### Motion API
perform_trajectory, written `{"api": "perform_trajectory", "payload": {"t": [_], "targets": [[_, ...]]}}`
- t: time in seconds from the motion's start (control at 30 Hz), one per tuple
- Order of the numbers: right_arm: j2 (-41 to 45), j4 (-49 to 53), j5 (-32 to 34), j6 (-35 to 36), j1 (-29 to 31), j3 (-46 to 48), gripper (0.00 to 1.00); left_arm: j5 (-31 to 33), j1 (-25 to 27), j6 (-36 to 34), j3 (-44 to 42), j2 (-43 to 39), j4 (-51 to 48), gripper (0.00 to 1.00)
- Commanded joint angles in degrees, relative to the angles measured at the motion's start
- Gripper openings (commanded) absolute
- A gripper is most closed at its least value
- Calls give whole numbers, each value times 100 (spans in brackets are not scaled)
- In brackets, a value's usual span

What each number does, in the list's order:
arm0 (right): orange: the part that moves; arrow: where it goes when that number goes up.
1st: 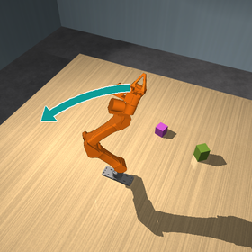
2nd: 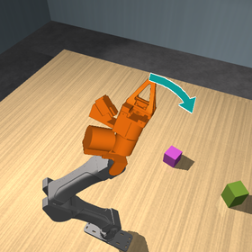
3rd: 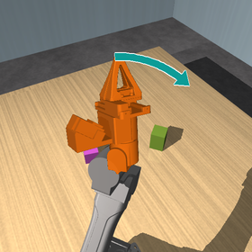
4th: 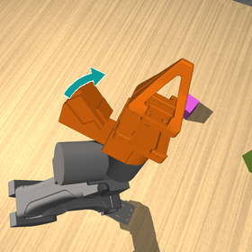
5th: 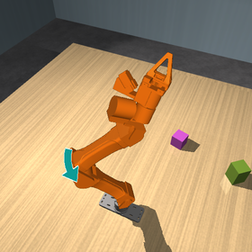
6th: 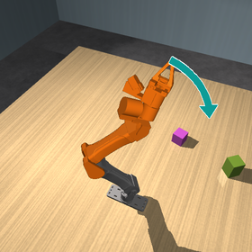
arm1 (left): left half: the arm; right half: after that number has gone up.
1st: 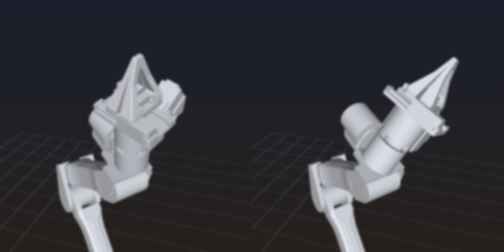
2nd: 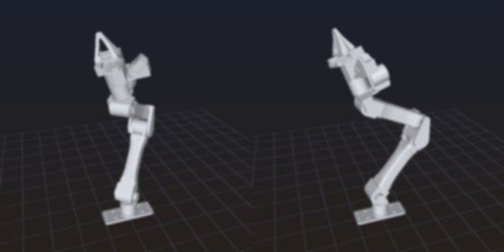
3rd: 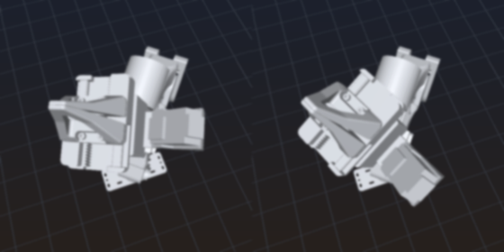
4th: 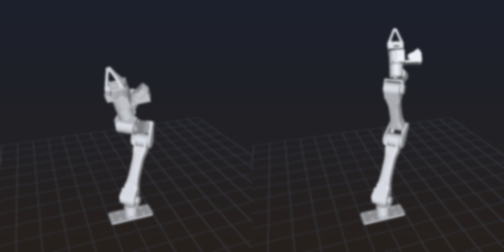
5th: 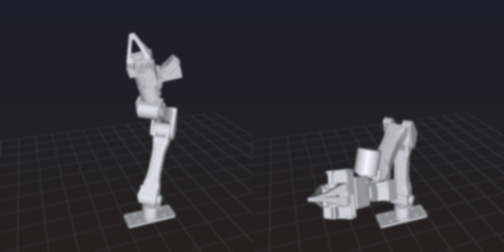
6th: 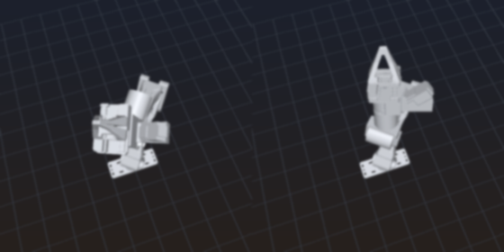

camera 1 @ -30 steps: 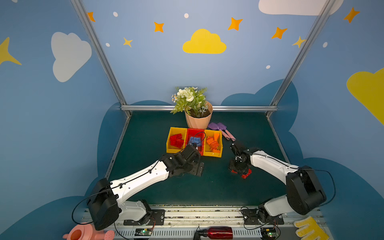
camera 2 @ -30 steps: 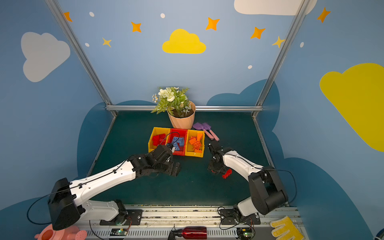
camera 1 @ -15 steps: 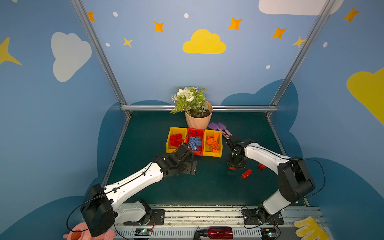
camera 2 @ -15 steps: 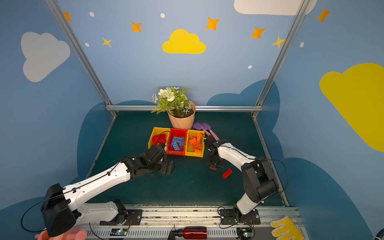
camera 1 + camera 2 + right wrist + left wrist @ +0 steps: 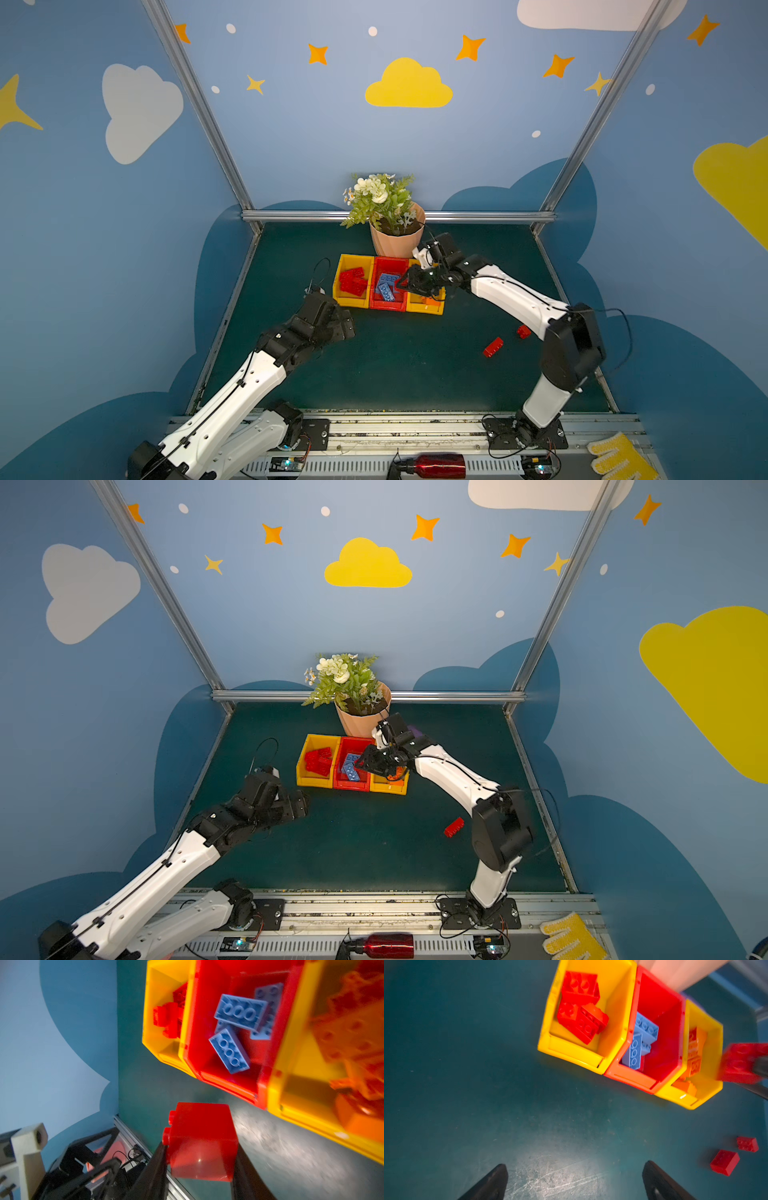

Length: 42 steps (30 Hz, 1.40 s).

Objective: Sort the legos into containers by color
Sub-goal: 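Carry the red 2x2 brick with the right gripper into the yellow bin and open, then move the right gripper to the last red 2x4 brick and grasp it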

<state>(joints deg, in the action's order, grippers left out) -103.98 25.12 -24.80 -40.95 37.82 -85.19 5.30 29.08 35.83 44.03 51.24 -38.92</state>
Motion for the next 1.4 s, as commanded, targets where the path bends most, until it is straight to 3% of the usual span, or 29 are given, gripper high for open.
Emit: {"api": "perform_trajectory", "payload": {"t": [0.0,0.3,0.7,0.8,0.93,1.0,1.37], "targets": [[-672,-477,-650,157,264,-894,31,194,-103,167,-17,-163,-359,100],[-2656,390,-474,735,580,-3586,31,478,-214,93,259,-364,-847,100],[-3866,952,120,885,568,-5075,33,564,-416,-204,395,-528,-1039,100],[-3936,1091,283,903,563,-5160,40,534,-477,-269,405,-532,-1031,100],[-3872,1151,335,928,548,-5129,67,448,-541,-336,379,-558,-999,100],[-3789,1170,309,963,558,-5114,76,404,-565,-366,372,-578,-972,100],[-2617,1491,390,1178,612,-4535,79,-35,-622,-477,264,-394,-536,100]]}}
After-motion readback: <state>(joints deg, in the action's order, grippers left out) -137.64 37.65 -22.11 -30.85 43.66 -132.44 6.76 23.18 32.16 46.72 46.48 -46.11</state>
